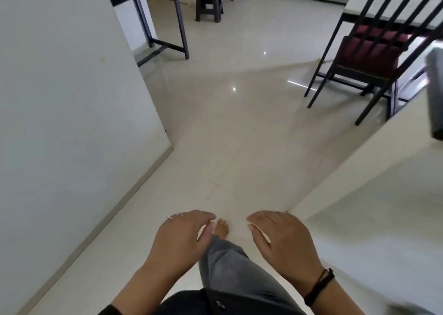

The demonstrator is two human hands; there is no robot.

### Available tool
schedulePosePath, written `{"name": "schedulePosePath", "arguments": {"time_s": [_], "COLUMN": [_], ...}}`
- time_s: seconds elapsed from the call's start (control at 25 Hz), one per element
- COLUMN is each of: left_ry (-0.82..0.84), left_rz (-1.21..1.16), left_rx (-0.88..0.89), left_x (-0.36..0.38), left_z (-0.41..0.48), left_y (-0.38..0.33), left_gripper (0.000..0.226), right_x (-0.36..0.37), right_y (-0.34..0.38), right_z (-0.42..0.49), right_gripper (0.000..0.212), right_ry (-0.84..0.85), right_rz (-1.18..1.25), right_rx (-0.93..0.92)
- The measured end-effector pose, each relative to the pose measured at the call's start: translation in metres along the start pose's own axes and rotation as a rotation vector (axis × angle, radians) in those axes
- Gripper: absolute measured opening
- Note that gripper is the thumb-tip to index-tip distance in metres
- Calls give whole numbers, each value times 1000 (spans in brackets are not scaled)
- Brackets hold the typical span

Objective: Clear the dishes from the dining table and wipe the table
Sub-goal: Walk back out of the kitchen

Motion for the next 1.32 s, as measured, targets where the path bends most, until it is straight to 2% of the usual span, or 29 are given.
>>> {"name": "schedulePosePath", "arguments": {"time_s": [0.2, 0.32, 0.44, 0.6, 0.8, 1.0, 1.16, 1.32], "left_ry": [48, 92, 147, 221, 254, 266, 282, 291], "left_rz": [4, -12, -16, 7, -8, -11, -83, -96], "left_rx": [149, 244, 351, 520, 824, 1071, 1096, 1032], "left_x": [-22, -39, -38, -19, -2, 7, 23, 51], "left_z": [168, 270, 361, 476, 638, 776, 878, 976], "left_y": [4, -5, -28, -61, -142, -238, -300, -325], "left_gripper": [28, 27, 19, 18, 14, 34, 35, 27], "right_x": [11, -6, -23, -33, -60, -95, -112, -121], "right_y": [-78, -134, -195, -272, -381, -474, -561, -669], "right_z": [135, 202, 245, 288, 354, 414, 466, 528], "right_gripper": [6, 3, 1, 1, 2, 3, 6, 1], "right_ry": [37, -16, -94, -217, -343, -427, -459, -417], "right_rz": [-7, -66, -119, -185, -287, -362, -391, -390], "right_rx": [136, 206, 373, 587, 827, 949, 983, 911]}}
Point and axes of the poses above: each hand's wrist, its own z-axis towards the middle knuckle, its own x-axis out of the palm, y = z × x, the point moved 6 cm from there along z, towards the middle knuckle, and after that the axes turned 3 degrees about y, right-handed, at the moved point
